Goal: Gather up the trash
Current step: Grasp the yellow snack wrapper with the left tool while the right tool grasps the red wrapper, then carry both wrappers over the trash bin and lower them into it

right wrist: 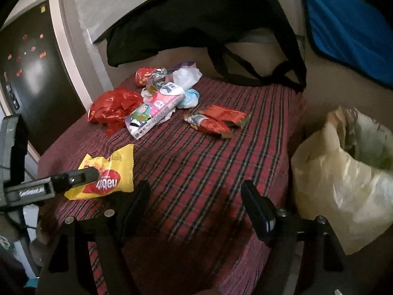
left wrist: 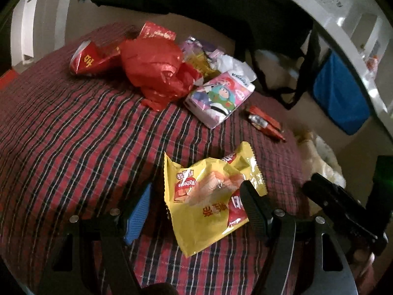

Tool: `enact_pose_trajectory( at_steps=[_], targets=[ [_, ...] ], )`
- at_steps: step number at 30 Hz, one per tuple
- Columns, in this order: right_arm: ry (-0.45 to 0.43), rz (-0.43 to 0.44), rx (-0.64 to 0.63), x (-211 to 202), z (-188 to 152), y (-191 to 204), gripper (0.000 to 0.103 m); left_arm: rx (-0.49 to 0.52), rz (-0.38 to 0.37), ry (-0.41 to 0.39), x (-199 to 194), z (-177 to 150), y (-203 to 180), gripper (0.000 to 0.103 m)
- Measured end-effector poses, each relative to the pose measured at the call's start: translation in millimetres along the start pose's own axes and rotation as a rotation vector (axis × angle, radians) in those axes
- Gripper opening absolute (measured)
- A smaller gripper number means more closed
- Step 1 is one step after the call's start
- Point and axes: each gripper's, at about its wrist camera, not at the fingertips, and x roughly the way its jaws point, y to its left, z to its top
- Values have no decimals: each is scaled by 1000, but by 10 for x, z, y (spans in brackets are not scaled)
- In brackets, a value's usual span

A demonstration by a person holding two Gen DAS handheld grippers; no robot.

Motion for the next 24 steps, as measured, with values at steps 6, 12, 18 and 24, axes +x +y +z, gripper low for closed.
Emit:
enact_pose_trajectory(
  at_steps=[6,12,18,24],
  targets=[
    [-47,-7,-12,-117,-51,-22,73,-49,26,19,12,36,25,68],
    [-62,-2,-13,-180,-73,-51,73,-21,58,46,11,-26,-79,41],
    [-77,-21,-33,-240,-47,-41,73,14,45,-4,-80,-51,-132,31],
    [-111,-24,-116,-215,141,58,73,103,148,-143,-330,15,-132,30]
  ],
)
